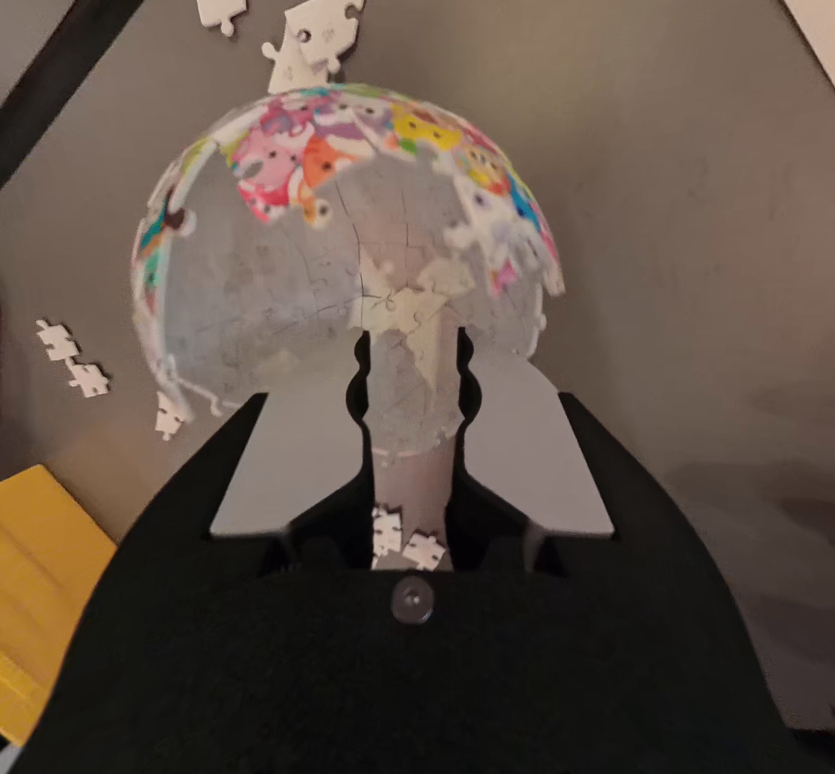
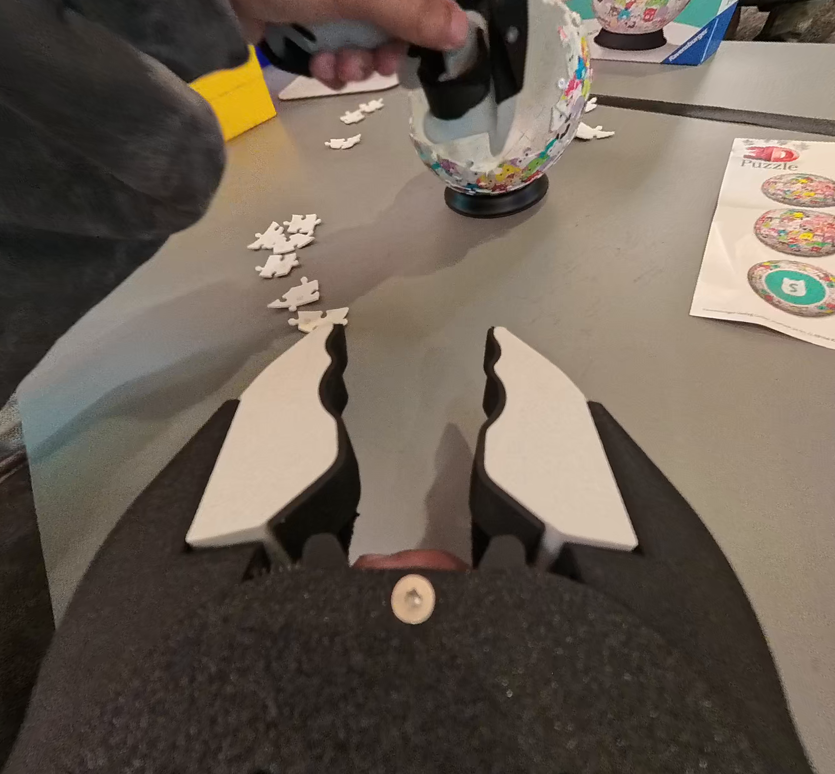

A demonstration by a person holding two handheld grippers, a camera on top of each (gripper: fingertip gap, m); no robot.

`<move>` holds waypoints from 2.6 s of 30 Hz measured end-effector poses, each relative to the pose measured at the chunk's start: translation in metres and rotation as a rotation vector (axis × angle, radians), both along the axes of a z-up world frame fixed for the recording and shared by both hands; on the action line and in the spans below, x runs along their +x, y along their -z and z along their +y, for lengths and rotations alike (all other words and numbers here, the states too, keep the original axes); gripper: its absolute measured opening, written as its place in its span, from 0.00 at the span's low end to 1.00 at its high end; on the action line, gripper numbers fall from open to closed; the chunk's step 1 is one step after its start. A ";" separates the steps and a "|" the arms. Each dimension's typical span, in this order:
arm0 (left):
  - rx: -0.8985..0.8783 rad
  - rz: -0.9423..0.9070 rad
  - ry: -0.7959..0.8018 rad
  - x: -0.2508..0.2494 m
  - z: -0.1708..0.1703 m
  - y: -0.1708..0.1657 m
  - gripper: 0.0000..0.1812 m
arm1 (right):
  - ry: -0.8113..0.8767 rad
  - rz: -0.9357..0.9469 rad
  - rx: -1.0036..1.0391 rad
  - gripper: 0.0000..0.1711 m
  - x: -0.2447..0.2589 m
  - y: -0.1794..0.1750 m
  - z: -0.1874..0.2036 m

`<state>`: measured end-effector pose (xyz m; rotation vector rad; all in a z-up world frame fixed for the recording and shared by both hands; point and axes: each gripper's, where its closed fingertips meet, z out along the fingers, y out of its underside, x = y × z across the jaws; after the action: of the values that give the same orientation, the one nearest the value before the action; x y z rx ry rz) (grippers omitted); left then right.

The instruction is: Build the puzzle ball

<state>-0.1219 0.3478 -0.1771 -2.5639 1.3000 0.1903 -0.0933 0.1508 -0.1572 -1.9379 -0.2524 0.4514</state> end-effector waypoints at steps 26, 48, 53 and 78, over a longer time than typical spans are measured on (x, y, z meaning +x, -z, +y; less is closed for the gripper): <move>0.065 -0.408 0.878 0.002 -0.032 -0.047 0.21 | 0.060 0.028 0.047 0.32 0.019 -0.012 0.001; 0.261 -0.568 0.393 -0.066 0.053 -0.097 0.23 | 0.055 0.073 0.065 0.30 0.047 -0.009 0.004; 0.425 -0.599 0.308 -0.088 0.095 -0.066 0.19 | 0.084 -0.081 0.098 0.29 0.058 -0.011 0.014; 0.149 -1.108 0.437 -0.076 0.073 -0.019 0.22 | -0.259 -0.615 -0.048 0.13 -0.026 -0.038 0.173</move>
<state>-0.1975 0.4212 -0.1579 -1.6606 1.2012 -1.0073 -0.1192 0.3234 -0.1188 -2.0574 -0.9016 0.0105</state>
